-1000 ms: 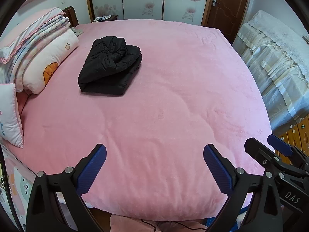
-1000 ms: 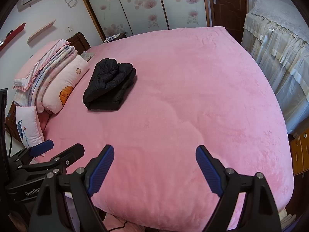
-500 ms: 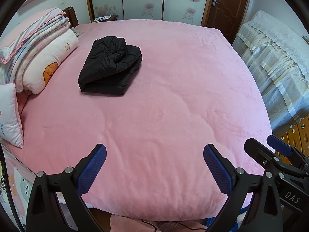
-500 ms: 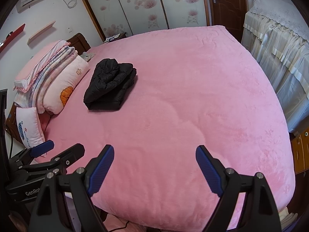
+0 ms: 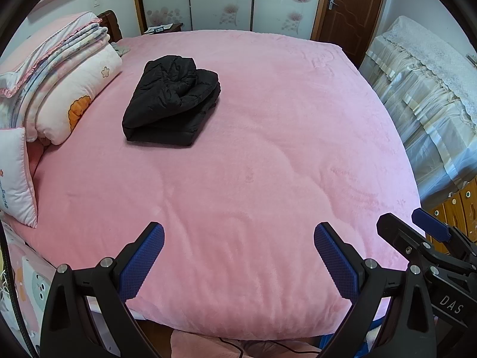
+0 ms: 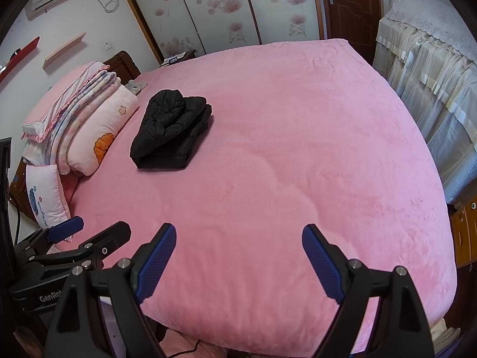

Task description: Fold large clothes

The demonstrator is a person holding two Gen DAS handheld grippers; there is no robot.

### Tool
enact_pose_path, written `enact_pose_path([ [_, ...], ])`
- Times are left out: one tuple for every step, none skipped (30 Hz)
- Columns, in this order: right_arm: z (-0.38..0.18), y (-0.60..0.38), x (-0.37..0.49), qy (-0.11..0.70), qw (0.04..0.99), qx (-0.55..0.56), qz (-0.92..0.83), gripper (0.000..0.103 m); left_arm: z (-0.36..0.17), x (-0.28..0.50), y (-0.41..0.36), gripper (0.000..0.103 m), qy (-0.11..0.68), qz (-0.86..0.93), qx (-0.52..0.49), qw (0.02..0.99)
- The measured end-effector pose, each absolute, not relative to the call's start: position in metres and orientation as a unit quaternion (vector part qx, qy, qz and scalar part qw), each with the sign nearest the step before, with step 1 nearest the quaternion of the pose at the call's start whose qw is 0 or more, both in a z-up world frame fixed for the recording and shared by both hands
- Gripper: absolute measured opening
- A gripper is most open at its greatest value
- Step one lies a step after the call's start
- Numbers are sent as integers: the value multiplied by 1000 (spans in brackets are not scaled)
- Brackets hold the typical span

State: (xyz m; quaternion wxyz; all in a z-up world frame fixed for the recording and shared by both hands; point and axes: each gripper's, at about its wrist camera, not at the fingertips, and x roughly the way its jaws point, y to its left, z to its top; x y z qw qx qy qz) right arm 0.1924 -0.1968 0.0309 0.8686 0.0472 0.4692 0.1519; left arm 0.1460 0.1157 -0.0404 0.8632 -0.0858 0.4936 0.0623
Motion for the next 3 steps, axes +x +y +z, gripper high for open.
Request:
enact_pose_path([
  [31,-197,192,469,869,47,152,87,-40,146,116,100,493,62,-86,863],
  [31,-197,192,469,869,47,152,87,-40,146,116,100,493,62,-86,864],
  [31,-197,193,469,869,47,152,87,-40,146,116,100,493,62,-86,864],
])
